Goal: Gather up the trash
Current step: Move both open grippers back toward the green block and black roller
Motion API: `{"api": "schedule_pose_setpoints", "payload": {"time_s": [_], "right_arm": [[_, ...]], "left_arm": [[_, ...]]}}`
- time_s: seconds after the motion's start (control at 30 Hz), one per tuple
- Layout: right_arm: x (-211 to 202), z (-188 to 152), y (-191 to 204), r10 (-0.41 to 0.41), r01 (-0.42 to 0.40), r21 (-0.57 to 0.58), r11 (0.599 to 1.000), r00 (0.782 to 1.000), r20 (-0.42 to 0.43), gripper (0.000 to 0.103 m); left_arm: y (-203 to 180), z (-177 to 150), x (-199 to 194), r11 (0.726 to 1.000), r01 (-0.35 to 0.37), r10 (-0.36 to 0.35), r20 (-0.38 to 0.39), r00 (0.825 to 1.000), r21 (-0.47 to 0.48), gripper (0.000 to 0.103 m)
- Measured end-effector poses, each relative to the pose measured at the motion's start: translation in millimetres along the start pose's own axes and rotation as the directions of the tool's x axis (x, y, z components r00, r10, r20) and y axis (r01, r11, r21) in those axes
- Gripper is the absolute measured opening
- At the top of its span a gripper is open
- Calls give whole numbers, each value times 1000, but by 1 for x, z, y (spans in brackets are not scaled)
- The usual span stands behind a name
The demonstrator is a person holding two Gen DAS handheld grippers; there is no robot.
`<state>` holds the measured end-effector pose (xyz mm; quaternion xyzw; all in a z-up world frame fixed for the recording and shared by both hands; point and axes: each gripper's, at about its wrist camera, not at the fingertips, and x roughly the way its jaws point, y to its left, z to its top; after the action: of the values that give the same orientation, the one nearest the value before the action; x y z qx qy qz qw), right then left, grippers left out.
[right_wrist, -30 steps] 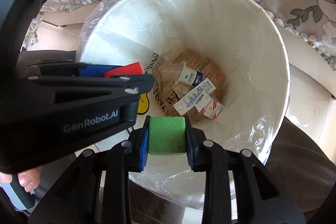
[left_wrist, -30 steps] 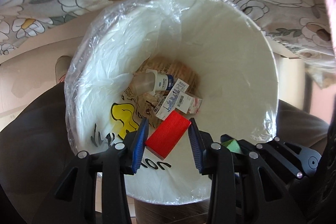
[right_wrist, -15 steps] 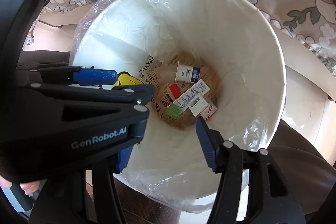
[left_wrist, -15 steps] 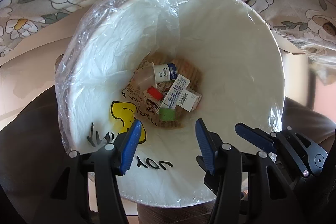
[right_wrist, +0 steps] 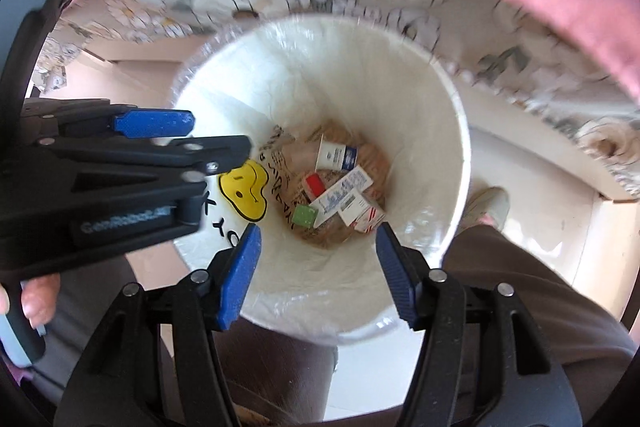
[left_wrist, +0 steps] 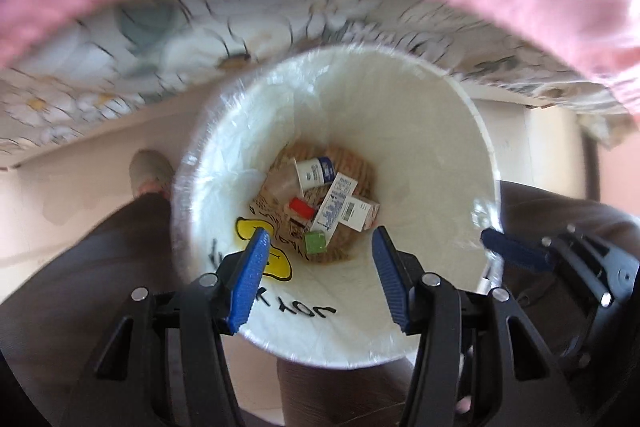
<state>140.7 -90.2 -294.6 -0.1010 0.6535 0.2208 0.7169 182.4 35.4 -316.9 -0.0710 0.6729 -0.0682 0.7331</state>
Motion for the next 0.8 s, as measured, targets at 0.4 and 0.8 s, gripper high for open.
{"api": "schedule_pose_setpoints", "payload": {"time_s": [0.4, 0.8], "right_arm": [[-144, 11, -18, -55, 50, 25, 998, 955, 291, 76], [-278, 48, -42, -70, 55, 46, 997, 876, 477, 78]], "left_arm": [[-5, 13, -144, 999, -42, 36, 200, 979, 27, 56], [-39, 92, -276, 986, -159, 126, 393, 911, 54, 67]]}}
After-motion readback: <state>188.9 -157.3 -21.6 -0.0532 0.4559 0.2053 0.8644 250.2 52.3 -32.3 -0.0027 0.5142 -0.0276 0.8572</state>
